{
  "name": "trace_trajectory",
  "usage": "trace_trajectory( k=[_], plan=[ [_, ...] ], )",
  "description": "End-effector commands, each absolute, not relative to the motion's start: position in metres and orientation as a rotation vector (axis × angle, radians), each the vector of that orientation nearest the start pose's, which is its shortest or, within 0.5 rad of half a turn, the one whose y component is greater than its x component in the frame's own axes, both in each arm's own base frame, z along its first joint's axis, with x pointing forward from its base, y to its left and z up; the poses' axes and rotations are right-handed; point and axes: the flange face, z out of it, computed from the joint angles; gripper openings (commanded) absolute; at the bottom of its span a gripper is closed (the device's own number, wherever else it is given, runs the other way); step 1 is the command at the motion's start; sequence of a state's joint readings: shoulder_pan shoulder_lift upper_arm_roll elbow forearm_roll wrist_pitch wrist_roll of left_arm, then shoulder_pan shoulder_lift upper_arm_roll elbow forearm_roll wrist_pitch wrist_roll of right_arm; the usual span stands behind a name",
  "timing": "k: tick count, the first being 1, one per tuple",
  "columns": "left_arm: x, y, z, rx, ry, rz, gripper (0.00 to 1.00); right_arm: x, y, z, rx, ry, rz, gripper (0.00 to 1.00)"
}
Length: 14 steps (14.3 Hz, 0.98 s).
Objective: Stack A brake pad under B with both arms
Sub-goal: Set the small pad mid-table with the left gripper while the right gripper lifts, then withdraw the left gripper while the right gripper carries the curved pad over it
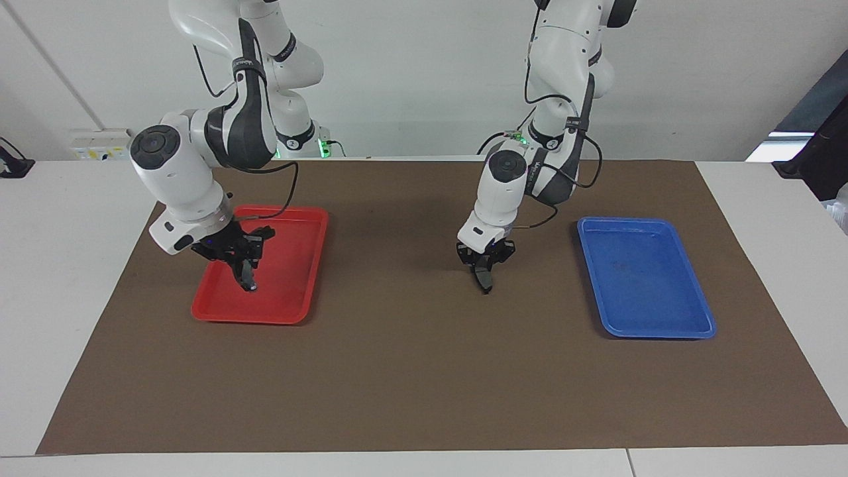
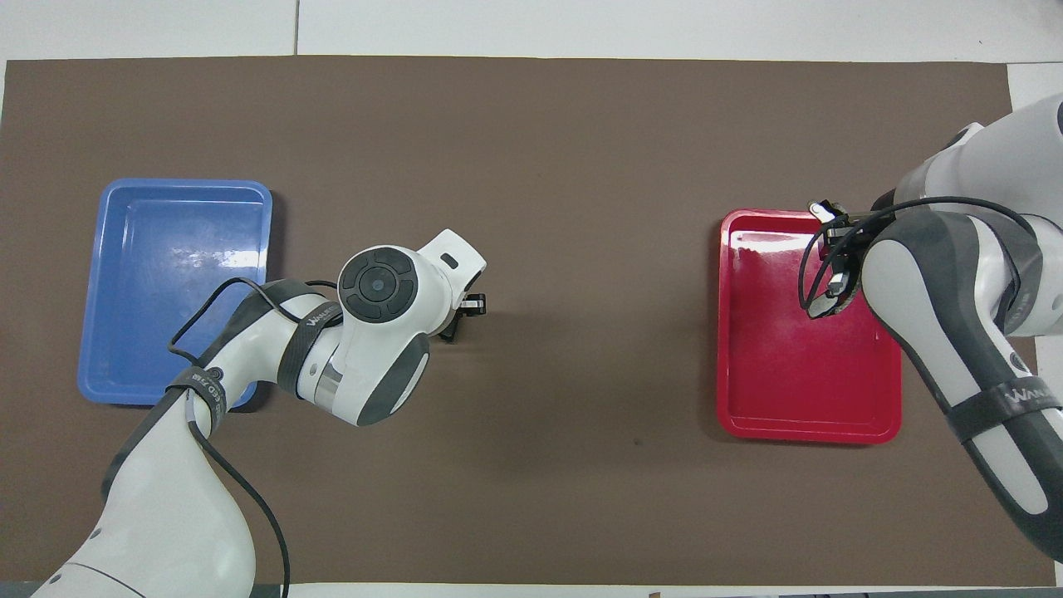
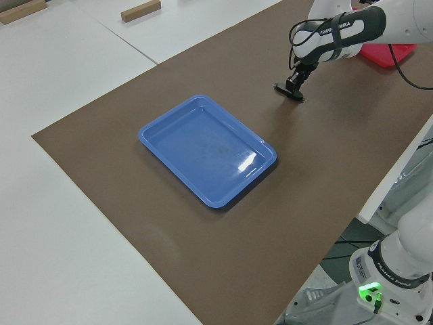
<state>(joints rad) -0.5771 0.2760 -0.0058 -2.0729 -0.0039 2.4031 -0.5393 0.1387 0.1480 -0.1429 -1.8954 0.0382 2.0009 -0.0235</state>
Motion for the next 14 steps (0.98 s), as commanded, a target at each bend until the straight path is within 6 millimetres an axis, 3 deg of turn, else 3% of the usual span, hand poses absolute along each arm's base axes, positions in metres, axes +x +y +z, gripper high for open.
trace_trajectory(
  k=[1,3,4,6,8,11,14],
  plan=[
    [0.491,-0.325,0.304,-3.18,0.063,-0.106,0.97,0.592,0.006,0.428,-3.107,-0.018,0.07,0.04],
    [0.496,-0.322,0.316,-3.188,0.061,-0.13,1.0,0.592,0.007,0.428,-3.108,-0.009,0.071,0.04],
    [0.5,-0.315,0.332,-3.197,0.051,-0.16,1.0,0.592,0.008,0.429,-3.108,-0.011,0.066,0.04],
    [0.517,-0.28,0.359,-3.206,-0.01,-0.212,1.0,0.593,0.018,0.429,-3.105,-0.033,0.066,0.04],
    [0.526,-0.249,0.383,-3.198,-0.057,-0.205,1.0,0.593,0.064,0.429,-3.081,-0.054,0.045,0.04],
    [0.542,-0.181,0.419,-3.169,0.029,-0.145,1.0,0.583,0.174,0.444,-3.079,-0.095,-0.012,0.0],
    [0.548,-0.112,0.458,-3.151,0.073,-0.078,1.0,0.57,0.263,0.446,-3.055,-0.112,-0.041,0.0]
  ],
)
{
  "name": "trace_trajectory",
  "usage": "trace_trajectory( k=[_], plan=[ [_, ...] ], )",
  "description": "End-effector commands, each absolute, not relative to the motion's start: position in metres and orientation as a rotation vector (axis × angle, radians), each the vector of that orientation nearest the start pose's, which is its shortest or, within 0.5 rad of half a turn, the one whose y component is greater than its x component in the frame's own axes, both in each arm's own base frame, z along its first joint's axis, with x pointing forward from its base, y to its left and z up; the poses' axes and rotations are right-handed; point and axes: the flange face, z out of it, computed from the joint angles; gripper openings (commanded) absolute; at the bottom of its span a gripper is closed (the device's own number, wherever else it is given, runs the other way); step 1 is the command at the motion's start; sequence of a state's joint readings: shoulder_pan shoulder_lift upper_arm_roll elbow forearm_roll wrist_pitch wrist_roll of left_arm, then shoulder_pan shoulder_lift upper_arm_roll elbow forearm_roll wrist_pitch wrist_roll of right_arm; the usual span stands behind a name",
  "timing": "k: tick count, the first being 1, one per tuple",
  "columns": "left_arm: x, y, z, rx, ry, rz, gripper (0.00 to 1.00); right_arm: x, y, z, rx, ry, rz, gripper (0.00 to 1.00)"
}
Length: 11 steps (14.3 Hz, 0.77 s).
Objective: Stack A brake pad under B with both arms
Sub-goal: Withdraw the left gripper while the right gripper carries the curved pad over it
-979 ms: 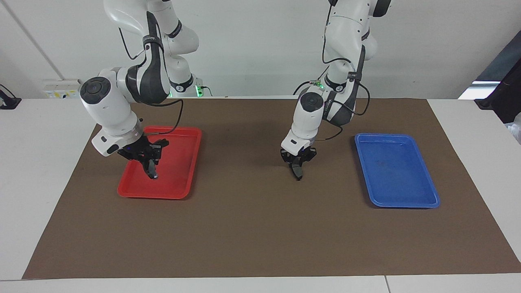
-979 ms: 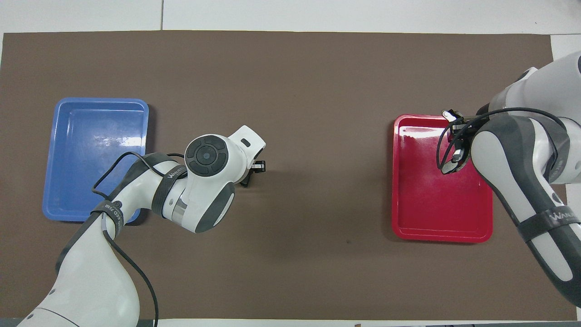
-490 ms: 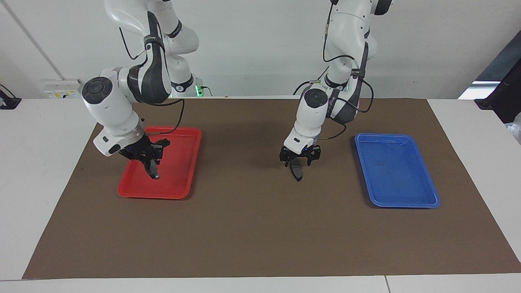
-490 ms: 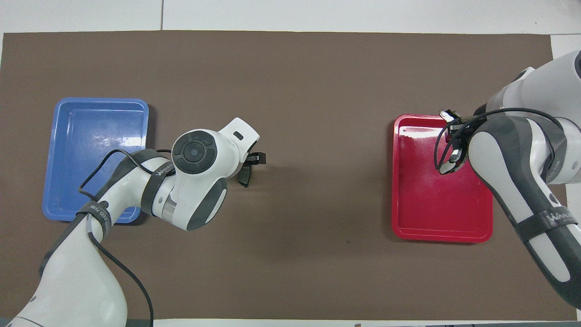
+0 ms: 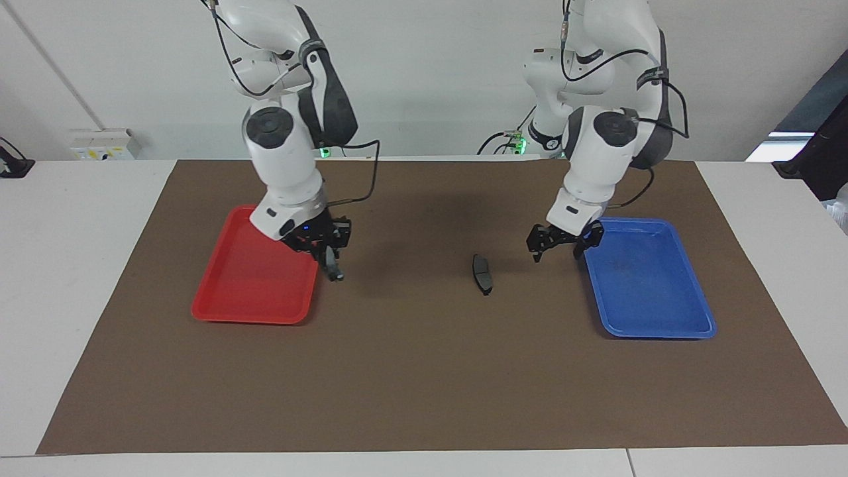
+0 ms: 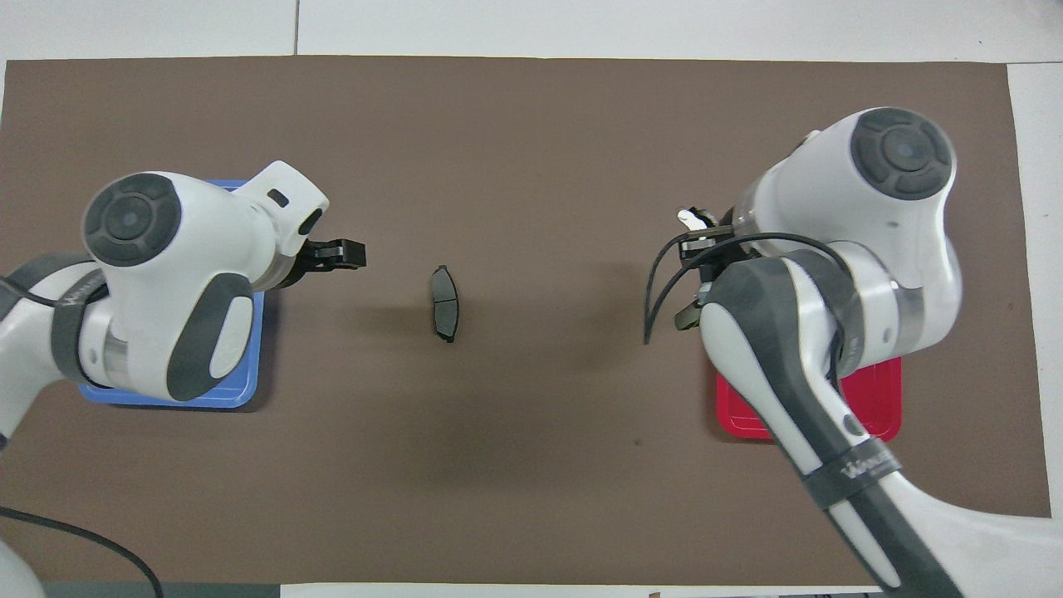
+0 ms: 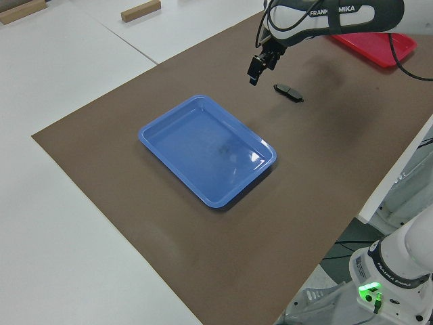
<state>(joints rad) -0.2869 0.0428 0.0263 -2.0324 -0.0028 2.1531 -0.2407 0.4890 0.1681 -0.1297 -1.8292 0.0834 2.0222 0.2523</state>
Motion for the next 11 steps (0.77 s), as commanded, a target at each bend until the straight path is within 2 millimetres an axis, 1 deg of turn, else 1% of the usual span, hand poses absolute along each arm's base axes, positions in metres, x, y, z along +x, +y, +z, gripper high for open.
trace_trajectory(
  k=[1,3,4,5,6,7,8,9,10,11],
  plan=[
    [0.549,-0.089,0.475,-3.148,0.082,-0.064,1.0,0.57,0.286,0.44,-3.038,-0.135,-0.037,0.0],
    [0.552,-0.05,0.514,-3.145,0.118,-0.017,1.0,0.571,0.351,0.423,-3.017,-0.171,-0.027,0.0],
    [0.553,-0.036,0.532,-3.148,0.137,0.007,1.0,0.575,0.384,0.409,-3.028,-0.191,-0.022,0.0],
    [0.555,-0.024,0.552,-3.151,0.137,0.022,1.0,0.578,0.413,0.396,-3.03,-0.183,-0.037,0.0],
    [0.556,-0.018,0.57,-3.152,0.123,0.029,1.0,0.581,0.437,0.381,-3.026,-0.168,-0.049,0.0],
    [0.555,-0.015,0.587,-3.152,0.115,0.038,1.0,0.584,0.446,0.374,-3.02,-0.164,-0.067,0.0],
    [0.553,-0.008,0.603,-3.153,0.096,0.048,1.0,0.584,0.452,0.374,-2.994,-0.17,-0.11,0.0],
    [0.552,-0.006,0.611,-3.154,0.089,0.058,1.0,0.575,0.467,0.369,-2.978,-0.206,-0.104,0.0],
    [0.551,-0.006,0.62,-3.156,0.088,0.055,1.0,0.571,0.476,0.358,-2.972,-0.225,-0.108,0.0],
    [0.55,-0.006,0.627,-3.156,0.088,0.062,1.0,0.564,0.488,0.345,-2.97,-0.25,-0.117,0.0]
  ],
)
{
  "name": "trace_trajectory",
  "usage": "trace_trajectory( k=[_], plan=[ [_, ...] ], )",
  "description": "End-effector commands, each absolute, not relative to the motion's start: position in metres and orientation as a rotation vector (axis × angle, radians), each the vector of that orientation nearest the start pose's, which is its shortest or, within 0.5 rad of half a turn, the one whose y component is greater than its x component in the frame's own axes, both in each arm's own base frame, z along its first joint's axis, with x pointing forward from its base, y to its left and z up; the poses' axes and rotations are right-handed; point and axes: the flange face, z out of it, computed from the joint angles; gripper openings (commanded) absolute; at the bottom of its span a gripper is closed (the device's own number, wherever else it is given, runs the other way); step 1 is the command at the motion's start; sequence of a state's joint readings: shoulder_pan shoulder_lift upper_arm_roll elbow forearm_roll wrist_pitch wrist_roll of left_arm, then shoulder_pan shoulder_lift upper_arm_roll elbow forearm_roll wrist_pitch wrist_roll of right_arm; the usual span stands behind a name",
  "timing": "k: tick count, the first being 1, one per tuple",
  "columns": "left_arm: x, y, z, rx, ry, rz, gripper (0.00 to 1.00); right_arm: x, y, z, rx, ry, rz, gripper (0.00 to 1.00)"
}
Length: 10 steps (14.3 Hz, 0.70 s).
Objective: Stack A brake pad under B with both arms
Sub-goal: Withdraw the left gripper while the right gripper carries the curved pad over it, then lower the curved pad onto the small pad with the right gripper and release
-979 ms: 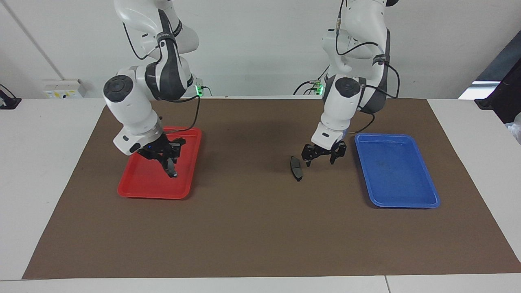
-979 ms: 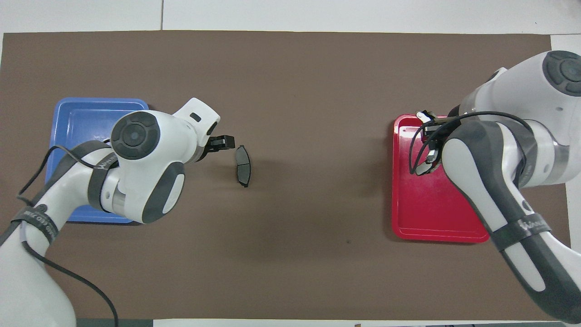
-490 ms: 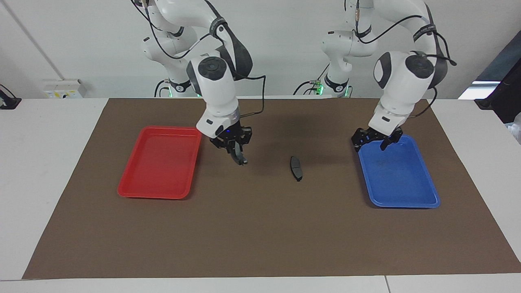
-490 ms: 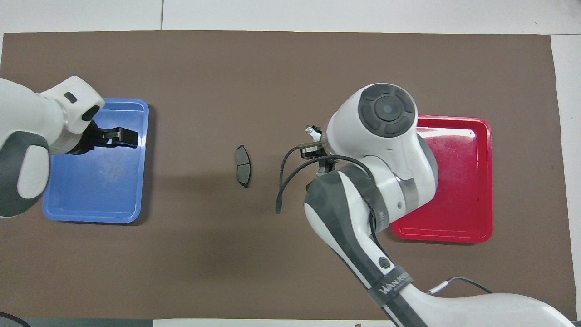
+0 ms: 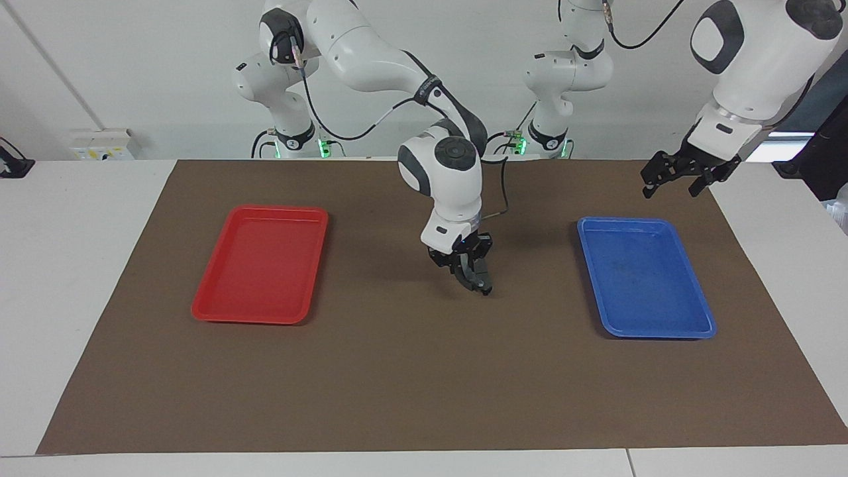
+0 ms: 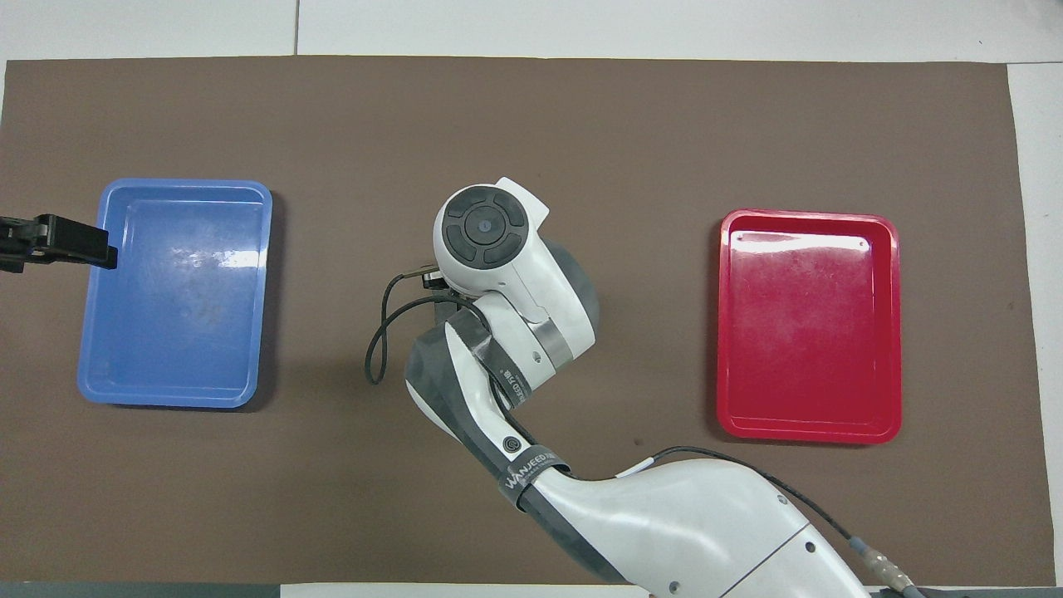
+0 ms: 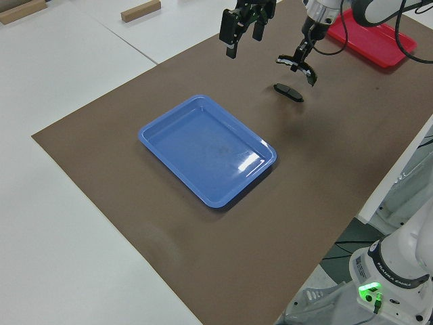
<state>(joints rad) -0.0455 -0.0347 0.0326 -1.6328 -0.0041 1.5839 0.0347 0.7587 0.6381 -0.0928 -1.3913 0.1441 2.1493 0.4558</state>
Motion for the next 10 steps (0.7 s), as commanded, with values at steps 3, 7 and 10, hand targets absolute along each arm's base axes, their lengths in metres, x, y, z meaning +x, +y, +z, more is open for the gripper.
trace_trajectory(
  k=[3,7,10],
  plan=[
    [0.547,0.0,0.621,-3.155,0.073,0.094,1.0,0.55,0.499,0.321,-3.008,-0.322,-0.117,0.0],
    [0.541,0.0,0.613,-3.153,0.061,0.118,1.0,0.55,0.502,0.292,-3.032,-0.368,-0.158,0.01],
    [0.541,0.002,0.613,-3.153,0.059,0.123,1.0,0.552,0.501,0.284,-3.04,-0.37,-0.164,0.01]
  ],
)
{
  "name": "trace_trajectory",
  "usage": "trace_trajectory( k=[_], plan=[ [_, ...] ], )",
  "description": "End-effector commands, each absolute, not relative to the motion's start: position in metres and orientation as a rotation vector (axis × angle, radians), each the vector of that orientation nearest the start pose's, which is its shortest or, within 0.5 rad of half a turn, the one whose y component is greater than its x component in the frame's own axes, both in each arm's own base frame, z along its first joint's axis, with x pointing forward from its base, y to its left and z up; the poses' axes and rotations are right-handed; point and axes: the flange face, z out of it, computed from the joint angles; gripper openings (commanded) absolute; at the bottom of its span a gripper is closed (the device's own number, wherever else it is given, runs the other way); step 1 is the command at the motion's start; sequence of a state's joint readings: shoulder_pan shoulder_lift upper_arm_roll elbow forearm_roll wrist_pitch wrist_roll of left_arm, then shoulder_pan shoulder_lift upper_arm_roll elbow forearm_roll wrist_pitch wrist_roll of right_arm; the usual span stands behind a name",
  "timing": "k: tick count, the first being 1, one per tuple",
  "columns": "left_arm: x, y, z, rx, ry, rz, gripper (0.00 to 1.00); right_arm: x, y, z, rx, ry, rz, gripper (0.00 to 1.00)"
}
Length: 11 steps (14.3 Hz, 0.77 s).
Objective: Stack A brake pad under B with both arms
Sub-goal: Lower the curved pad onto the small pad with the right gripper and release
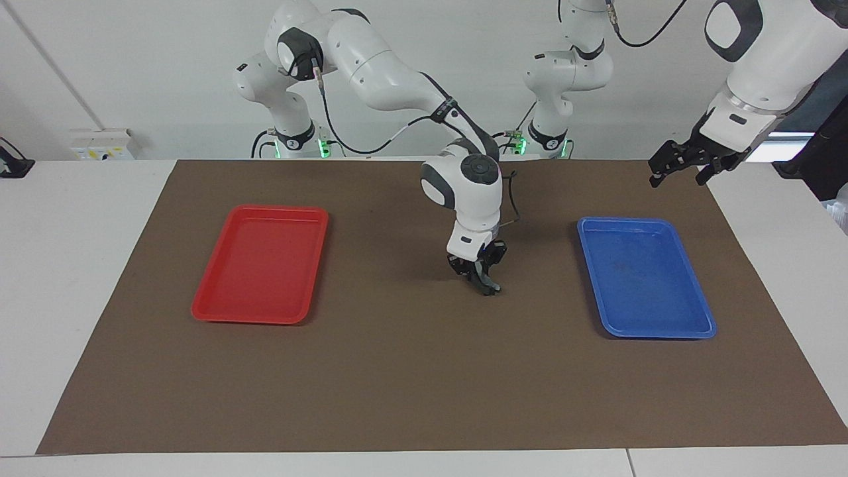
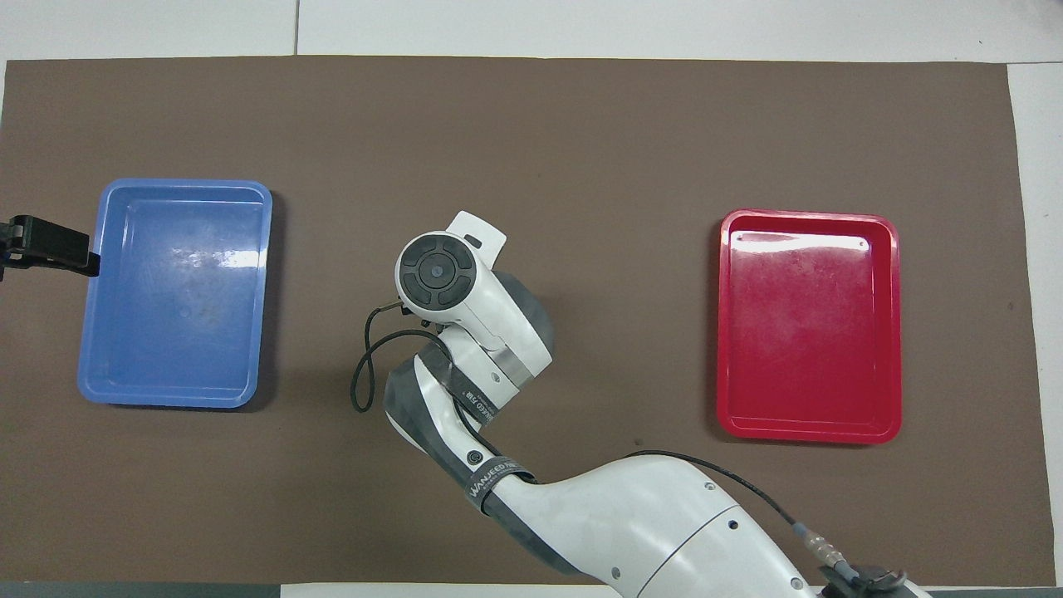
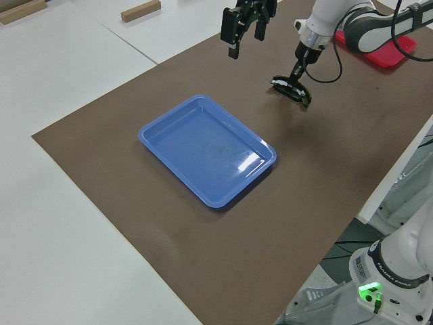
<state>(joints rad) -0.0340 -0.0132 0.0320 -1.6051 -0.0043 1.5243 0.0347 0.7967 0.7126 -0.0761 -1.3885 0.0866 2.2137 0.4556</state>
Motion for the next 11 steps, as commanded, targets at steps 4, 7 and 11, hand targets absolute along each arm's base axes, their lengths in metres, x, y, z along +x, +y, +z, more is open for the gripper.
trace_trajectory(
  k=[4,7,11],
  plan=[
    [0.541,0.0,0.613,-3.153,0.063,0.121,1.0,0.553,0.504,0.266,-3.034,-0.369,-0.182,0.12],
    [0.54,0.001,0.612,-3.153,0.061,0.125,1.0,0.557,0.501,0.266,-3.029,-0.331,-0.198,0.66],
    [0.54,0.0,0.612,-3.153,0.063,0.125,1.0,0.56,0.497,0.282,-3.052,-0.371,-0.233,1.0]
  ],
)
